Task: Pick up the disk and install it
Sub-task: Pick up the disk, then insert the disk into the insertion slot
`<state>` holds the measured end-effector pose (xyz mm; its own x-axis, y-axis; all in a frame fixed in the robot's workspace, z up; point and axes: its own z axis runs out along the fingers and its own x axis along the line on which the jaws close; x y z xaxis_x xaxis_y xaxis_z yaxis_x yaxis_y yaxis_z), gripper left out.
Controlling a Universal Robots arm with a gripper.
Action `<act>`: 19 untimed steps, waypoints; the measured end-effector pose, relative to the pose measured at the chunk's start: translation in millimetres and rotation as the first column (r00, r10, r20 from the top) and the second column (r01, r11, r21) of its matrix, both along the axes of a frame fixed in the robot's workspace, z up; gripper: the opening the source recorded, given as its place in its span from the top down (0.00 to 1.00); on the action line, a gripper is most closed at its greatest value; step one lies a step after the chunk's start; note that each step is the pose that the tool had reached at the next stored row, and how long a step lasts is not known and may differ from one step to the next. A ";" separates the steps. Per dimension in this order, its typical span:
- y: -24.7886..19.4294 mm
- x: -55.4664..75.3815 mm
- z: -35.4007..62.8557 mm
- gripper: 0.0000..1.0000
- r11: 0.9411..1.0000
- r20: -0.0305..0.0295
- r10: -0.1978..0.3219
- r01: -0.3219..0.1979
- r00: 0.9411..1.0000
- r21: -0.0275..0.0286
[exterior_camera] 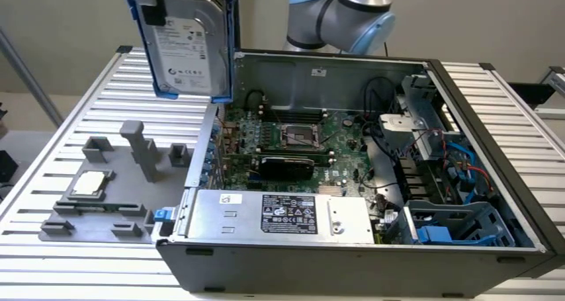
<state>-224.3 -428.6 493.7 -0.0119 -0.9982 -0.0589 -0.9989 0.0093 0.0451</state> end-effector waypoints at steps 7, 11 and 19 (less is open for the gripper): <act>-10.4 31.8 0.2 1.00 1.000 0.000 0.000 0.000 1.000 0.000; -16.2 50.1 0.3 1.00 1.000 0.000 0.000 0.000 1.000 0.000; -29.6 92.1 0.3 1.00 1.000 0.000 0.000 0.000 1.000 0.000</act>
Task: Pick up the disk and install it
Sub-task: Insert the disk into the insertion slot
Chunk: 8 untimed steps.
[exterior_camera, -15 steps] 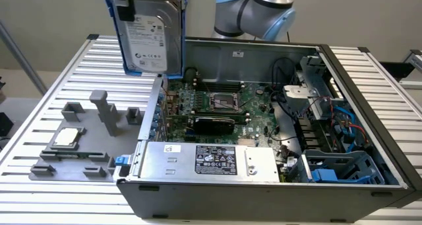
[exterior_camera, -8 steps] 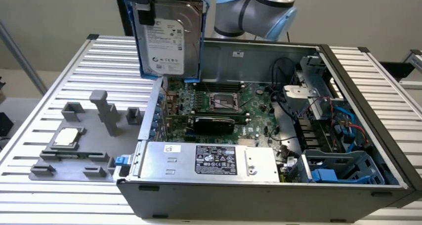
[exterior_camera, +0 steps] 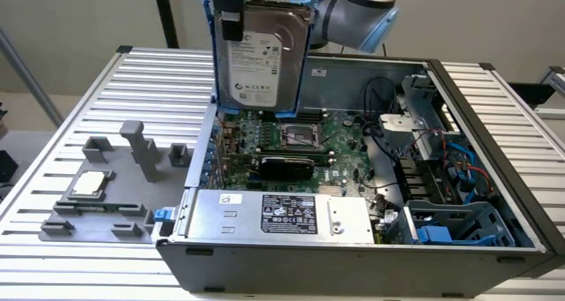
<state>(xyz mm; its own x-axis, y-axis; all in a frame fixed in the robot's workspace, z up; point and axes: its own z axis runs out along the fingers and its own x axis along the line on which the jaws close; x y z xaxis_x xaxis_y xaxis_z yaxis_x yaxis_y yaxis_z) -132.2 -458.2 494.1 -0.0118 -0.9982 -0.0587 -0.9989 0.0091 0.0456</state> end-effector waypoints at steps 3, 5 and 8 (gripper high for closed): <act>-4.6 13.5 0.0 1.00 1.000 0.000 0.000 0.000 1.000 0.000; -7.9 22.7 -0.1 1.00 1.000 0.000 0.000 0.000 1.000 0.000; -12.9 36.5 -0.1 1.00 1.000 0.000 0.000 0.000 1.000 0.000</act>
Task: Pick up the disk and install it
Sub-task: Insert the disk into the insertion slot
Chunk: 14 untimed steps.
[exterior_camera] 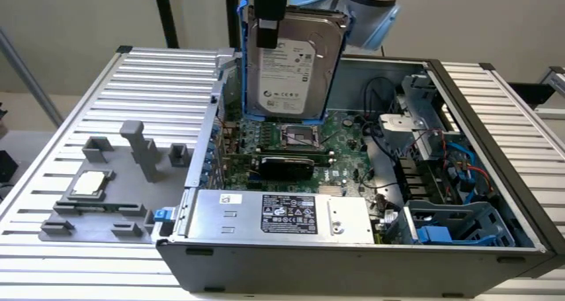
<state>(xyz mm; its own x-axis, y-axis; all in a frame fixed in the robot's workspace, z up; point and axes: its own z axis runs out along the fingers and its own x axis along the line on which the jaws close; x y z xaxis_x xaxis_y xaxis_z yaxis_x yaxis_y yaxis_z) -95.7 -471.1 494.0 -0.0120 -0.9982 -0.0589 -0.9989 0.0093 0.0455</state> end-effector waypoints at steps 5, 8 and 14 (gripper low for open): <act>-9.0 21.1 -0.1 1.00 1.000 0.001 0.000 0.000 1.000 0.000; -14.9 32.0 -0.1 1.00 1.000 0.002 0.000 0.000 1.000 0.000; -27.2 52.6 -0.6 1.00 1.000 0.006 0.000 0.000 1.000 0.000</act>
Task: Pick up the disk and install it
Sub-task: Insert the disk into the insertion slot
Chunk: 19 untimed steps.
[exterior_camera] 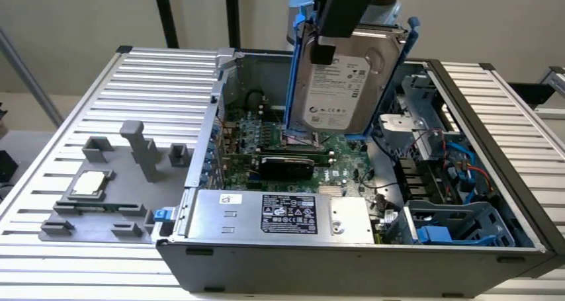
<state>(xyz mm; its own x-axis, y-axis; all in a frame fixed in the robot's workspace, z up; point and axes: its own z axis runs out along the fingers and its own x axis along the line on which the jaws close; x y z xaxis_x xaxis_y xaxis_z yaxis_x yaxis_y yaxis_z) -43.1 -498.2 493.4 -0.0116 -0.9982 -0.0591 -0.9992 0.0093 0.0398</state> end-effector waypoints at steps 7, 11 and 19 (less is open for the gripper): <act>-14.5 24.0 -0.6 1.00 1.000 0.004 0.000 0.000 1.000 0.000; -22.7 37.6 -1.2 1.00 1.000 0.005 0.000 0.000 1.000 0.000; -39.3 64.3 -2.7 1.00 1.000 0.007 0.000 0.000 1.000 0.000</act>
<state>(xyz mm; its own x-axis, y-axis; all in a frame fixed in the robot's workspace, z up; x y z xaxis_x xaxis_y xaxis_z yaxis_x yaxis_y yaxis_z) 21.2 -537.5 490.7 -0.0111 -0.9982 -0.0593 -0.9994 0.0092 0.0326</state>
